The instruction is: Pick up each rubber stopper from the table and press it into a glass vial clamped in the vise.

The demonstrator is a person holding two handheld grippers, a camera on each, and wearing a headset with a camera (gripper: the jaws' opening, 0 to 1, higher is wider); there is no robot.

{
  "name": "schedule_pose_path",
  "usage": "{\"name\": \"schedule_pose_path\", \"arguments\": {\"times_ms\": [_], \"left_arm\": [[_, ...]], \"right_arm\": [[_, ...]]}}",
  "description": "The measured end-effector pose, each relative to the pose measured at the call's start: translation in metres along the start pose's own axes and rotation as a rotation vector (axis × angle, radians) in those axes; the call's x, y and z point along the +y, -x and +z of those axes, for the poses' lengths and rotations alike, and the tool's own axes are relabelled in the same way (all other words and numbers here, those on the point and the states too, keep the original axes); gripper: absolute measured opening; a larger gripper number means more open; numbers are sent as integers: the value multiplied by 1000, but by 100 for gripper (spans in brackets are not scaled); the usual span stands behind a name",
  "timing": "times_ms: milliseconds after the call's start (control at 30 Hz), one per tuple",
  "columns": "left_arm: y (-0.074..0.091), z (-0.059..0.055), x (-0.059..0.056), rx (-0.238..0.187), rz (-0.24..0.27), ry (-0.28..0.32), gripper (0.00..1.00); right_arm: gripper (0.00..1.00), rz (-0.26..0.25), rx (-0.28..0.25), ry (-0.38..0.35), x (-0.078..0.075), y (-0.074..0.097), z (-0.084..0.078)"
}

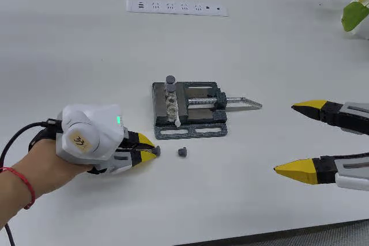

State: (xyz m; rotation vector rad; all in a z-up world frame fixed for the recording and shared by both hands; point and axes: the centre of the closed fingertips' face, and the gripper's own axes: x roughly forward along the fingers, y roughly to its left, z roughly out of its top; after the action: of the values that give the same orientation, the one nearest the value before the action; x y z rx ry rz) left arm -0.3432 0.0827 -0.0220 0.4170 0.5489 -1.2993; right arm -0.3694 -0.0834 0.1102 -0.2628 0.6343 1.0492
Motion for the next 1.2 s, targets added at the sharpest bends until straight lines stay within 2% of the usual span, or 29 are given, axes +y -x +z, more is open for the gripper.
{"name": "schedule_pose_path", "arguments": {"times_ms": [133, 300, 467, 600, 800, 867, 967, 1067, 1200], "left_arm": [[1, 5, 0, -20, 1, 14, 4], [8, 16, -4, -32, 1, 3, 4], [20, 33, -9, -59, 6, -2, 4], [33, 54, -14, -103, 16, 3, 4], [57, 94, -19, -181, 37, 8, 4], [63, 105, -23, -189, 39, 1, 4], [70, 122, -28, -209, 38, -14, 4], [75, 138, -35, -229, 30, -18, 3], [80, 153, -43, -247, 20, -26, 3]], "right_arm": [[76, 9, 5, 6, 1, 0, -1], [76, 23, 3, 22, 2, 0, 1], [75, 48, -1, 69, 10, -4, 9], [74, 71, -8, 109, 19, -10, 20], [68, 115, -31, 131, 36, -21, 40], [63, 130, -57, 159, 43, -24, 53], [58, 153, -54, 128, 49, -27, 68], [51, 168, -75, 173, 55, -29, 87], [42, 203, -91, 210, 64, -29, 106]]}}
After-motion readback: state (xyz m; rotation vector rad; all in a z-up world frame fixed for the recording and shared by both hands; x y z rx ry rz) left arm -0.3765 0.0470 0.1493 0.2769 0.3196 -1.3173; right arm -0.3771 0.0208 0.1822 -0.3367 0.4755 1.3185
